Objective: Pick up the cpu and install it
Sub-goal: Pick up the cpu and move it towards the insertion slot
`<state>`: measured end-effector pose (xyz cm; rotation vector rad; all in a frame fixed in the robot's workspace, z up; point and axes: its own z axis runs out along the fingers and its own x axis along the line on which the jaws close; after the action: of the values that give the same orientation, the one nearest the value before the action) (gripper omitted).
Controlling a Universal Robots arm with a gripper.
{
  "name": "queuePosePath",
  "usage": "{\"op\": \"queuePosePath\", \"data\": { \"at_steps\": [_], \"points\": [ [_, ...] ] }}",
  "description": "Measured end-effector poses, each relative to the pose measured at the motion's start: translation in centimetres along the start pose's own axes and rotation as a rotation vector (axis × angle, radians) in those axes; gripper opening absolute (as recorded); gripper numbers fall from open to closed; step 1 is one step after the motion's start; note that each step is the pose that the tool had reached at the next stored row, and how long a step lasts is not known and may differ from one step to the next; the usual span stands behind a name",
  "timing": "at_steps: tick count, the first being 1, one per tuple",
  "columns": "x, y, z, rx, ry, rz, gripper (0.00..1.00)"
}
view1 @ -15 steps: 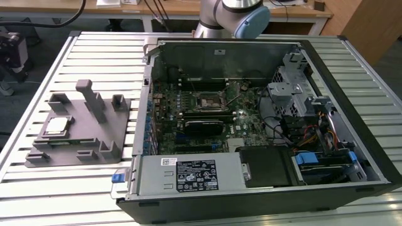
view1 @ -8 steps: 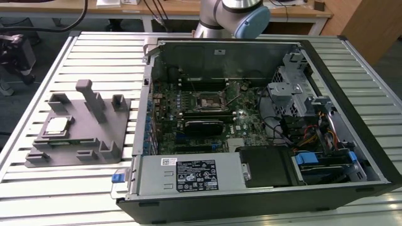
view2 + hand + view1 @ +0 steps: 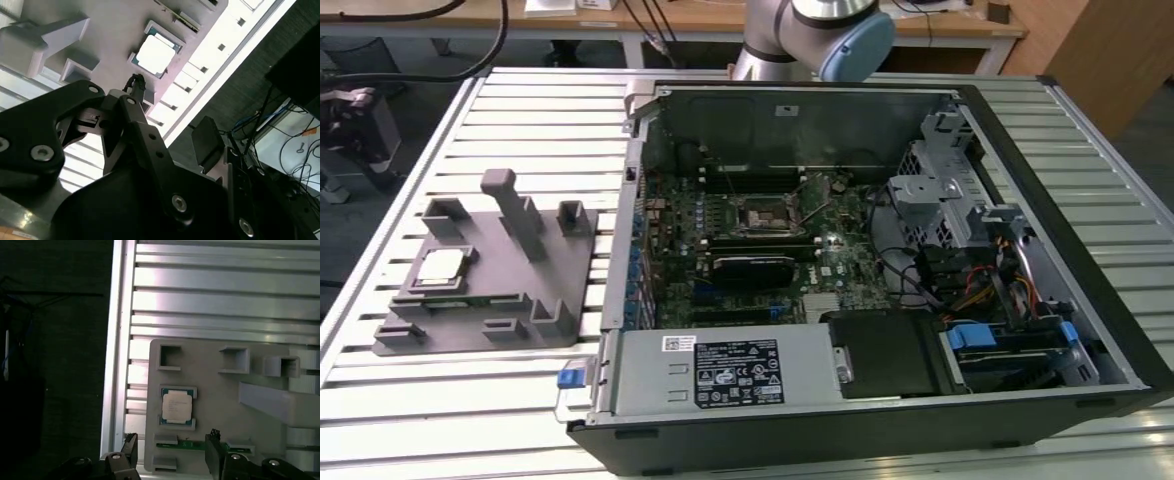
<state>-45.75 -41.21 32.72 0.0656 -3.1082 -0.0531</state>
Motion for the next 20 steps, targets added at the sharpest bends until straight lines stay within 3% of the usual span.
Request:
{"op": "queuePosePath", "data": {
  "at_steps": [7, 13, 20],
  "points": [
    [-0.25, -0.07, 1.04, 0.0023, 0.0018, -0.056, 0.64],
    [-0.27, -0.22, 1.93, 0.002, -0.0026, -0.057, 0.64],
    [-1.0, -0.29, 3.19, 0.0015, -0.0029, -0.055, 0.64]
  ]
}}
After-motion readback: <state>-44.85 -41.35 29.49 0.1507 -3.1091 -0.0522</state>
